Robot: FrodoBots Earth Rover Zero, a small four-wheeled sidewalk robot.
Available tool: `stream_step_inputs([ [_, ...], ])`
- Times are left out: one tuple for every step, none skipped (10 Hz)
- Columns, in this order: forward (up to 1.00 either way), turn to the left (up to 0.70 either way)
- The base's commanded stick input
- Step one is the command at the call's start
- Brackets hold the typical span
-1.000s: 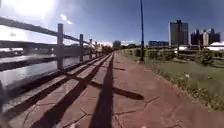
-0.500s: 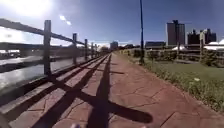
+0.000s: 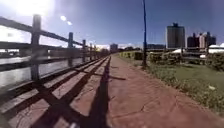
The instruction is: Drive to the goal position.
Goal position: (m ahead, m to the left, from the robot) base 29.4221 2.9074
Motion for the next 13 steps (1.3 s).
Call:
stream_step_inputs([
  [0.85,0.0],
  [0.85,0.0],
  [0.85,0.0],
  [0.85,0.0],
  [0.85,0.0],
  [0.85,0.0],
  [0.85,0.0],
  [0.85,0.0],
  [0.85,0.0],
  [0.85,0.0],
  [0.85,0.0],
  [0.85,0.0],
  [0.85,0.0],
])
